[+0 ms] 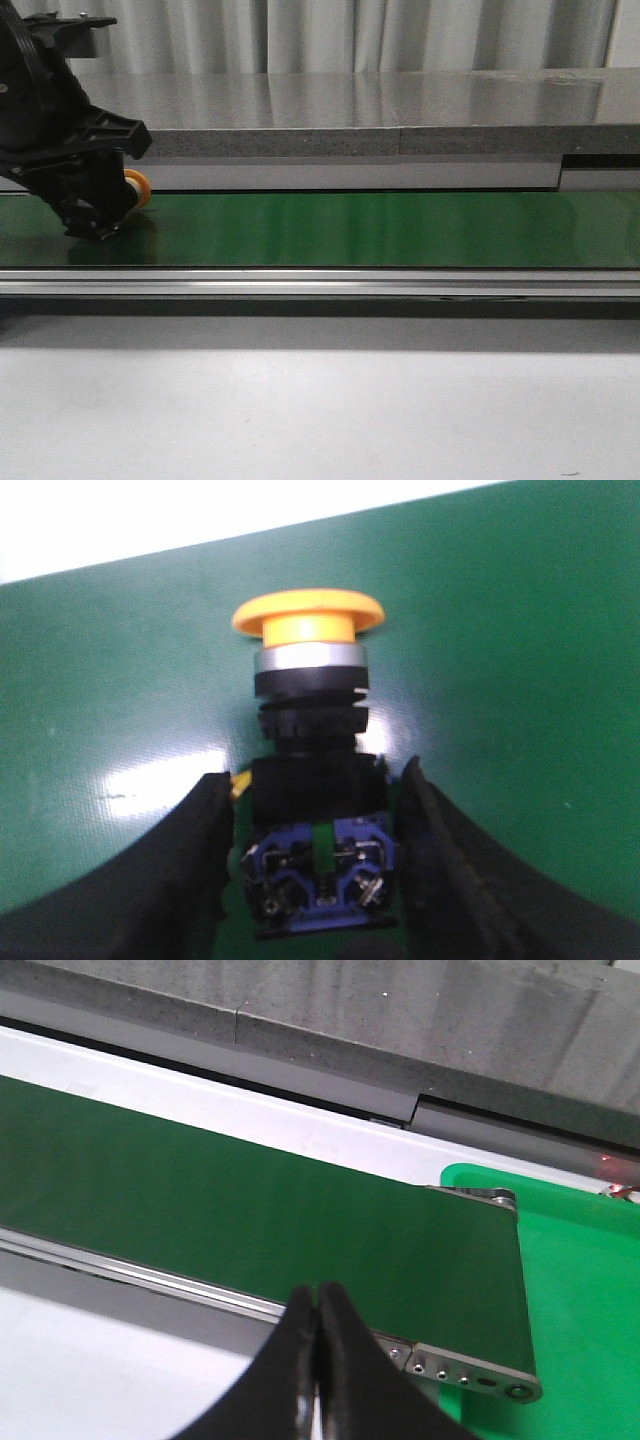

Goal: Move button from right to left
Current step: 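Lower the left gripper, close on the button base and lift it, then carry the held button with the left gripper over the blue tray, then lower the button into the blue tray and open the left gripper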

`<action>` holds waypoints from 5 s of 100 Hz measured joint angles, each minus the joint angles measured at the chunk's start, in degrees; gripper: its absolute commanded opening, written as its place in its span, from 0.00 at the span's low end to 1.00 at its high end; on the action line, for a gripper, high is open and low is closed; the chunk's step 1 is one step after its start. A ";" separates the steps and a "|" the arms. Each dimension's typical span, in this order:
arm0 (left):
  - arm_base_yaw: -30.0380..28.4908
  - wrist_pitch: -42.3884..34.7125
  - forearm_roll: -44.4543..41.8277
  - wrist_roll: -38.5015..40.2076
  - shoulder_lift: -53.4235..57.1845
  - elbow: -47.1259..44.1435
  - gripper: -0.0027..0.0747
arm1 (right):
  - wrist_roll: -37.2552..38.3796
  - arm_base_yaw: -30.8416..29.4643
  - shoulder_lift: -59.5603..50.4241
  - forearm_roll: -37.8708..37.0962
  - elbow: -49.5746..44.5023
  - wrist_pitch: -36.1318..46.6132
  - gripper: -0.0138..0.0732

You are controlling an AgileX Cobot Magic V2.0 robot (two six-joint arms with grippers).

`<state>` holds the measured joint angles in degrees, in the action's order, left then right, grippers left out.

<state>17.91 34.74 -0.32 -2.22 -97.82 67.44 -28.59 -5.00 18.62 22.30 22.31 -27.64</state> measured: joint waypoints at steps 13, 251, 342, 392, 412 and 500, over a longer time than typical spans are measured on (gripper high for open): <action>-1.90 2.25 -1.52 0.00 3.58 0.00 0.17 | 0.00 0.00 0.00 0.00 0.00 0.00 0.08; -29.53 -10.33 -11.36 -0.08 -3.82 -5.30 0.41 | 0.00 0.00 0.00 0.04 0.00 0.00 0.08; -29.53 -11.51 -12.69 -0.08 -3.59 -5.30 0.55 | 0.00 0.00 0.00 0.04 0.00 0.00 0.08; -23.18 -11.50 -10.20 -0.08 14.49 -5.30 0.54 | 0.00 0.00 0.00 0.04 0.00 0.00 0.08; -20.07 -8.98 -9.47 -0.08 23.50 -6.63 0.54 | 0.00 0.00 0.00 0.04 0.00 0.00 0.08; -19.35 -0.86 0.83 -0.08 76.03 -36.28 0.46 | 0.00 0.00 0.00 0.04 0.00 0.00 0.08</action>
<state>-1.44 33.88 0.52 -2.30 -21.79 31.16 -28.59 -5.00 18.62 22.34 22.31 -27.64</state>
